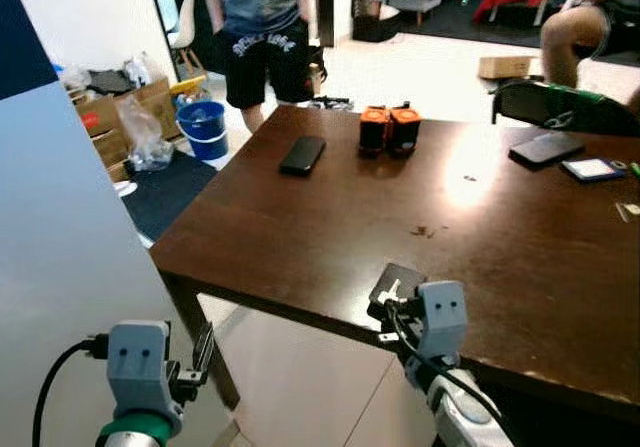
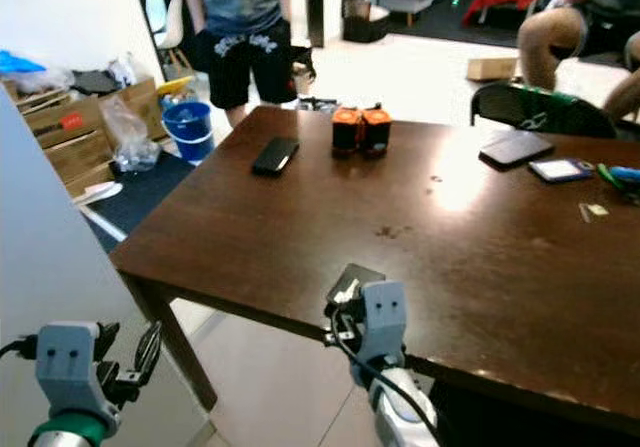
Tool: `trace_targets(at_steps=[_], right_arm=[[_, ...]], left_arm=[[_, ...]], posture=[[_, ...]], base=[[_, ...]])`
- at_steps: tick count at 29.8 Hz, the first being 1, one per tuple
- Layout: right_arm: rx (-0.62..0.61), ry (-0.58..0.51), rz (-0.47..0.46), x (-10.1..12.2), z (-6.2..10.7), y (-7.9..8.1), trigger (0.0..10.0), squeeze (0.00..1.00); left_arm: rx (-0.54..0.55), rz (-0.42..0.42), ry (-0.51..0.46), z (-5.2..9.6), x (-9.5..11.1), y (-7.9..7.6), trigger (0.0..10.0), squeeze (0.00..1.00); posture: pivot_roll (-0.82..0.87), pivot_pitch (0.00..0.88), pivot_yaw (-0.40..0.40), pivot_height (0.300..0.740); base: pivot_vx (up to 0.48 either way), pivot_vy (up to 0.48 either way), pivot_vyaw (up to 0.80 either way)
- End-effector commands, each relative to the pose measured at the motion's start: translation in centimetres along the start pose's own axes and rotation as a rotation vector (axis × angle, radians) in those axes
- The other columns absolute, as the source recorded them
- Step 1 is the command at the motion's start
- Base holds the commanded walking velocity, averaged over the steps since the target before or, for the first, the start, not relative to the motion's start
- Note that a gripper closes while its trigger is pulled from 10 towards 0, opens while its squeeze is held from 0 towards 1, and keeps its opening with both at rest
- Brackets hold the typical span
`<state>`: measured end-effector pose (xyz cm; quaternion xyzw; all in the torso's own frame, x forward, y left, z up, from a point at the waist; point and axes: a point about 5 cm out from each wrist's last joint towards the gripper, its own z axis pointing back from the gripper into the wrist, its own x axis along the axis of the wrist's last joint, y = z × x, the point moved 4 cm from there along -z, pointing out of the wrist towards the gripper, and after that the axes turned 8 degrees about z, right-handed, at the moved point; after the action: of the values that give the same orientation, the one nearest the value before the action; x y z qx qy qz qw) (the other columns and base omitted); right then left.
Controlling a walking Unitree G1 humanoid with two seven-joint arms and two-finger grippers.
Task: Hang keys on a hook
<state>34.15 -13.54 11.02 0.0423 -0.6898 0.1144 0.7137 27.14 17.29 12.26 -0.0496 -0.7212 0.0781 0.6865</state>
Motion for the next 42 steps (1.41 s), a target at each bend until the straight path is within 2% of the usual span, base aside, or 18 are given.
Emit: trace_targets(at_steps=[1, 32, 41, 42], right_arm=[[0.022, 0.013, -0.014, -0.4, 0.0, 0.7, 10.0, 0.00], [0.024, 0.015, -0.014, -0.3, -0.1, 0.6, 10.0, 0.00], [0.031, 0.014, -0.005, -0.1, -0.3, 0.4, 10.0, 0.00], [0.046, 0.015, 0.006, 0.0, -0.4, 0.4, 10.0, 0.00]], left_arm=[[0.027, -0.009, 0.038, 0.3, -0.8, 0.9, 10.0, 0.00], [0.058, -0.024, 0.059, 0.4, -1.4, 1.4, 10.0, 0.00], [0.104, -0.023, 0.055, 0.3, -1.4, 1.9, 10.0, 0.00], [0.126, -0.017, 0.051, 0.4, -1.5, 2.1, 10.0, 0.00]], posture=[[-0.16, 0.019, 0.132, 0.740], [-0.17, 0.020, 0.129, 0.740], [-0.17, 0.022, 0.101, 0.740], [-0.18, 0.026, 0.061, 0.740]], base=[[0.000, 0.000, 0.80], [0.000, 0.000, 0.80], [0.000, 0.000, 0.80], [0.000, 0.000, 0.80]])
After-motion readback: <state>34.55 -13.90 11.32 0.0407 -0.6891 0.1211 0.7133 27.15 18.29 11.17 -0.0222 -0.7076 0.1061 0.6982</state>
